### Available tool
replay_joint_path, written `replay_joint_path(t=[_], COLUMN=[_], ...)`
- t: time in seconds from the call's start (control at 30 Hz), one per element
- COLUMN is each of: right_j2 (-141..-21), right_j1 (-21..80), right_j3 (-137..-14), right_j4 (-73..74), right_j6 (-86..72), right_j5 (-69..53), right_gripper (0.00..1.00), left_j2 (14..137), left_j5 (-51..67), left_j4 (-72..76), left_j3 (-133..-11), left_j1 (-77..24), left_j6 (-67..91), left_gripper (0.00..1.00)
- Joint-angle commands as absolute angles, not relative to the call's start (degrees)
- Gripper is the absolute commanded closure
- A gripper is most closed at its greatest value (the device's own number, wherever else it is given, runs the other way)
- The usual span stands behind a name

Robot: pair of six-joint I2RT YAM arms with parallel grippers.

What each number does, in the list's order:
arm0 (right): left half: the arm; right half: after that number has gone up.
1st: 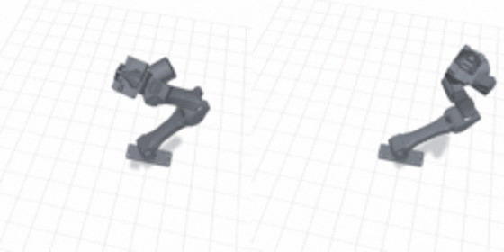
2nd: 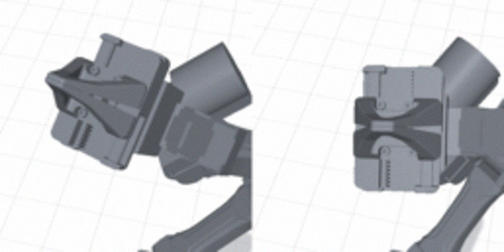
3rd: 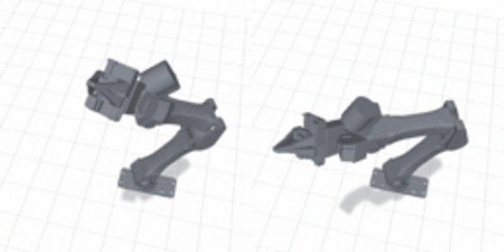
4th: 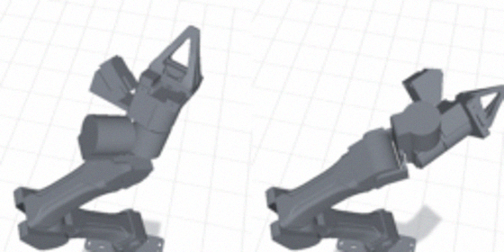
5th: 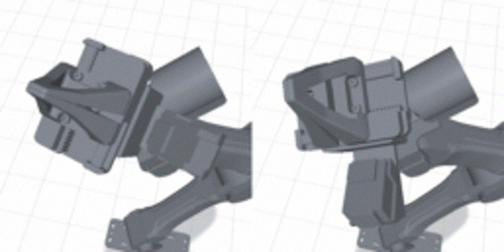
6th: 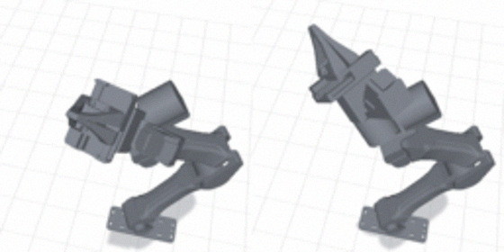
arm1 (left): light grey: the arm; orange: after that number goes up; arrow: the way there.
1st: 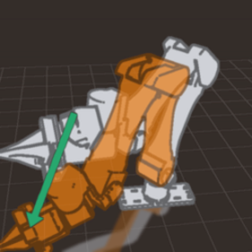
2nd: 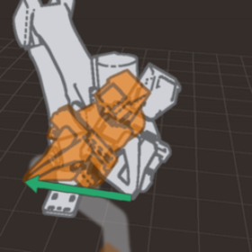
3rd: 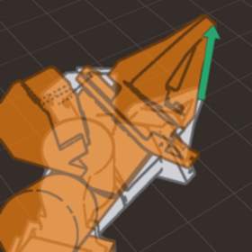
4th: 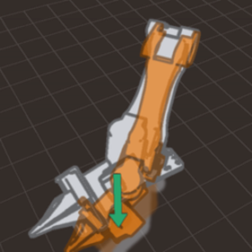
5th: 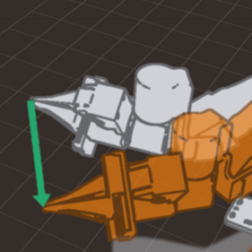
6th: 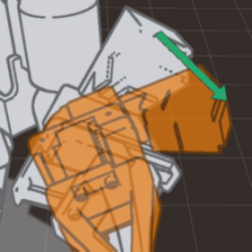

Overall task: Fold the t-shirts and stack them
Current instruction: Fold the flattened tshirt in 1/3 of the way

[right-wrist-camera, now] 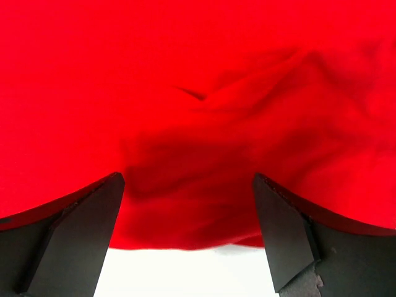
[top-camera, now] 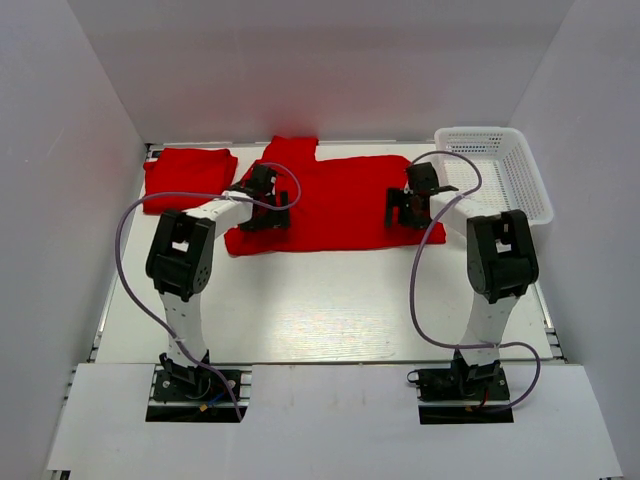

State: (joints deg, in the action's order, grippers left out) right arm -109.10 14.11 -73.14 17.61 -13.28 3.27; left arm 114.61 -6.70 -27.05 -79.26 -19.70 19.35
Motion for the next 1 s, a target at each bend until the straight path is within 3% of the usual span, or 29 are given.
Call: replay_joint_path(t=[0.0, 0.4, 0.7, 0.8, 0.9, 0.97], right_j2=[-109.78, -103.63, -83.98, -76.58, -68.76, -63.91], right_j1=[13.97, 13.97, 15.20, 16.43, 17.31, 17.84], right_j3=[-70.94, -57.93, -36.57, -30.07, -25.58, -23.91], right_j4=[16.44, 14.86, 17.39, 20.81, 24.78, 27.50], right_j6=[-15.64, -20.82, -25.92, -29.43, -32.78, -34.80], right_j5=[3.95, 4.23, -2.20, -3.34, -4.04, -5.00], right_gripper=[0.10, 0.10, 0.10, 0.10, 0.10, 0.10], left_j2=[114.43, 105.31, 88.52, 79.76, 72.01, 67.42], left_j5=[-2.81, -3.42, -3.17, 0.60, 11.66, 10.82], left_j4=[-27.42, -30.49, -42.62, -47.01, -45.79, -50.07], left_j3=[-75.43, -60.31, -43.08, -37.19, -31.48, -29.88], left_j1=[-19.60, -19.60, -20.30, -20.82, -20.83, -20.83], left_j6=[22.49, 27.24, 34.18, 36.47, 39.01, 41.74], left_gripper=[0.01, 0.01, 0.01, 0.01, 0.01, 0.01])
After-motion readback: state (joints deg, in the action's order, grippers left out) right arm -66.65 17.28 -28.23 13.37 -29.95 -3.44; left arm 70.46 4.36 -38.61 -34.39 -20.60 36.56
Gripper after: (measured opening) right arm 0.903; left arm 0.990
